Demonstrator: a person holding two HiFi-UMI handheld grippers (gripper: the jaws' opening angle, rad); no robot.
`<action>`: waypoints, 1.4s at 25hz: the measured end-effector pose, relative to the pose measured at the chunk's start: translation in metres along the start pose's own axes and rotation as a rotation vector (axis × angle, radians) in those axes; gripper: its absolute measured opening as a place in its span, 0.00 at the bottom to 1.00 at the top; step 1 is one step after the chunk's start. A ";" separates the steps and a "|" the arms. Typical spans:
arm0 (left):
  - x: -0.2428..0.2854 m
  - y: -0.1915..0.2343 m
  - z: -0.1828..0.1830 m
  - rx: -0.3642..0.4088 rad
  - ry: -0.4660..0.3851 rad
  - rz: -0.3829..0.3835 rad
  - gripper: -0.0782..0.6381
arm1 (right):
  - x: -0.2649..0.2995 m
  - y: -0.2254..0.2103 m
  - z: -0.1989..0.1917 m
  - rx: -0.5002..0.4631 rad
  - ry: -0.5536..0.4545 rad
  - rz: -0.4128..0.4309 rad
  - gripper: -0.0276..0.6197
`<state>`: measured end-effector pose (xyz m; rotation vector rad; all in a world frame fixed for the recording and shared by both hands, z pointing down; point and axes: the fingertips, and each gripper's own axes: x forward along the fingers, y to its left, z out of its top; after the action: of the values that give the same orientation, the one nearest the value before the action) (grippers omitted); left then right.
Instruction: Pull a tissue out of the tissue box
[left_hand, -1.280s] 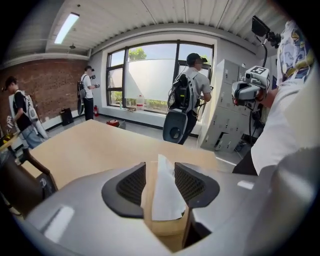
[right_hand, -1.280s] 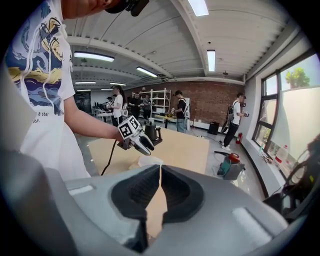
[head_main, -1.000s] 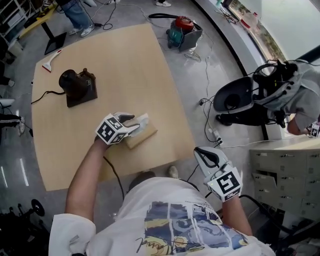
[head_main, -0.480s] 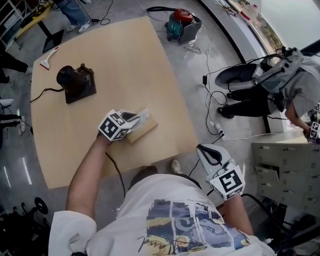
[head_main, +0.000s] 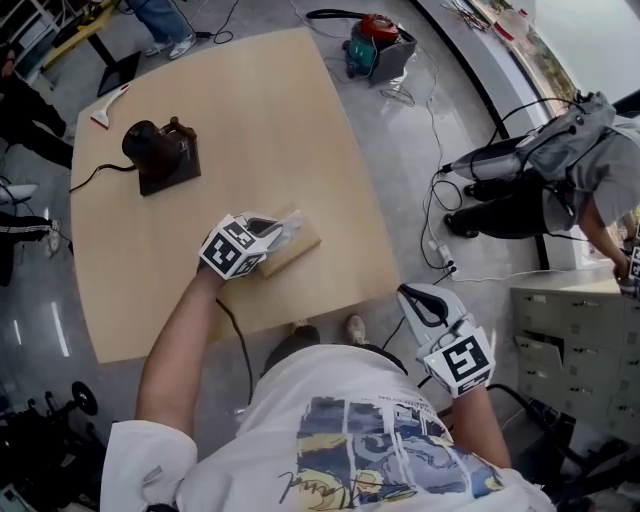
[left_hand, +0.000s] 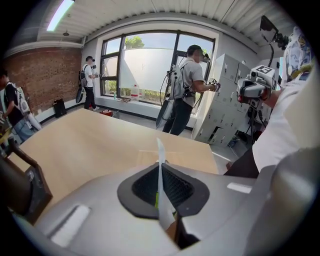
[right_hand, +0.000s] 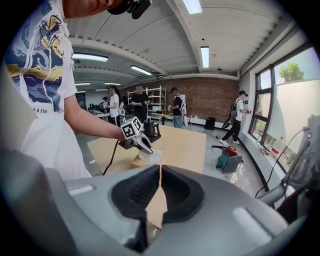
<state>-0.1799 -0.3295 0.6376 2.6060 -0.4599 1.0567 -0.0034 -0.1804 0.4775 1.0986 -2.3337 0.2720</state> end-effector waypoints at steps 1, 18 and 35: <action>-0.002 -0.001 0.002 0.000 -0.002 0.008 0.12 | -0.001 -0.001 0.000 -0.001 -0.003 0.004 0.06; -0.035 -0.011 0.027 0.066 0.025 0.152 0.12 | -0.013 -0.011 -0.011 0.002 -0.048 0.073 0.06; -0.068 -0.028 0.057 0.123 0.041 0.273 0.12 | -0.037 -0.020 -0.030 -0.022 -0.089 0.112 0.06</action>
<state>-0.1799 -0.3137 0.5464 2.6754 -0.7826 1.2568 0.0430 -0.1574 0.4809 0.9896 -2.4757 0.2430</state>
